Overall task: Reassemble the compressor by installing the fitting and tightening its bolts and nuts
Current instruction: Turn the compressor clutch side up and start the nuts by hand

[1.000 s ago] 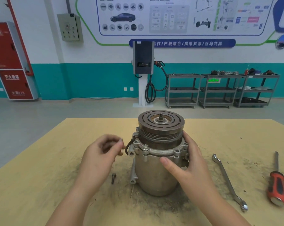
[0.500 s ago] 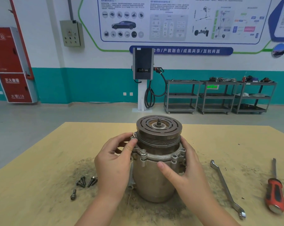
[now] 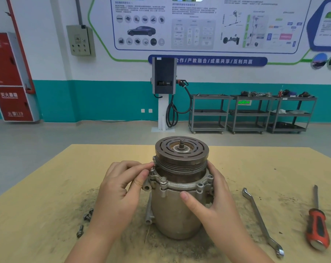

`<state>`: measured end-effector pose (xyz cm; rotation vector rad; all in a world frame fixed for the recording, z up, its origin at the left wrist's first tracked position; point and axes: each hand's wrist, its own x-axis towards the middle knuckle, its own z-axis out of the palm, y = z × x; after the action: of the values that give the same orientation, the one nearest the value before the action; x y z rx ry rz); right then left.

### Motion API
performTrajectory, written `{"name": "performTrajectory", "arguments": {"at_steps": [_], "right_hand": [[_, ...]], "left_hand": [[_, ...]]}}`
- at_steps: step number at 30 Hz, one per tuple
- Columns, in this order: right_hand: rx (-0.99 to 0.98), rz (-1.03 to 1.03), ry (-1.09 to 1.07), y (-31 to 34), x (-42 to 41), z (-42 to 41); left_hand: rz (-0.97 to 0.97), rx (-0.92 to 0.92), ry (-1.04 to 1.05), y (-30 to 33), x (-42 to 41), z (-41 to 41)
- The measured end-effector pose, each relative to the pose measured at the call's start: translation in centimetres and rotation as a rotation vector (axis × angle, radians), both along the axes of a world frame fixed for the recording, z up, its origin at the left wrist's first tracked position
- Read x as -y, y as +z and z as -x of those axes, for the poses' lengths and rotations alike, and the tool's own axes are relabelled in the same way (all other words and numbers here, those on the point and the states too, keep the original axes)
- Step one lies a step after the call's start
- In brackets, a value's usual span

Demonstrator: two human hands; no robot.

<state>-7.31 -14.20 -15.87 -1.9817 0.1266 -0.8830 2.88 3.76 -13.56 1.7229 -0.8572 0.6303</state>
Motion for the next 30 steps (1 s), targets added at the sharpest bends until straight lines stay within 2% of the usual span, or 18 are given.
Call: {"name": "performTrajectory", "arguments": {"at_steps": [5,7,10,17,20,21,23,25,26,30], "right_hand": [[-0.004,-0.008,0.0,0.1,0.0,0.0],[0.007,-0.008,-0.004,0.2,-0.1,0.1],[0.022,-0.007,-0.008,0.3,-0.1,0.1],[0.02,0.002,-0.012,0.1,0.0,0.1],[0.021,0.003,0.0,0.2,0.0,0.1],[0.029,0.006,0.001,0.2,0.1,0.1],[0.042,0.007,0.001,0.1,0.0,0.0],[0.038,0.004,0.0,0.0,0.0,0.0],[0.037,-0.007,-0.003,0.0,0.1,0.1],[0.093,-0.104,-0.006,-0.5,0.4,-0.1]], "left_hand": [[0.144,-0.209,-0.193,-0.1,-0.3,0.6],[0.204,-0.268,-0.205,0.1,-0.1,0.9],[0.245,-0.31,-0.152,0.4,0.5,1.0],[0.158,-0.206,-0.051,0.6,0.7,1.3],[0.186,-0.305,0.081,0.3,-0.8,0.0],[0.113,-0.369,0.168,0.0,-1.4,-0.8],[-0.256,-0.51,0.293,-0.8,-2.3,-2.1],[-0.621,-0.601,0.305,-1.9,-2.6,-2.8],[-0.728,-0.614,0.295,-2.3,-2.6,-2.8],[-0.845,-0.59,0.29,-2.9,-2.2,-3.1]]}}
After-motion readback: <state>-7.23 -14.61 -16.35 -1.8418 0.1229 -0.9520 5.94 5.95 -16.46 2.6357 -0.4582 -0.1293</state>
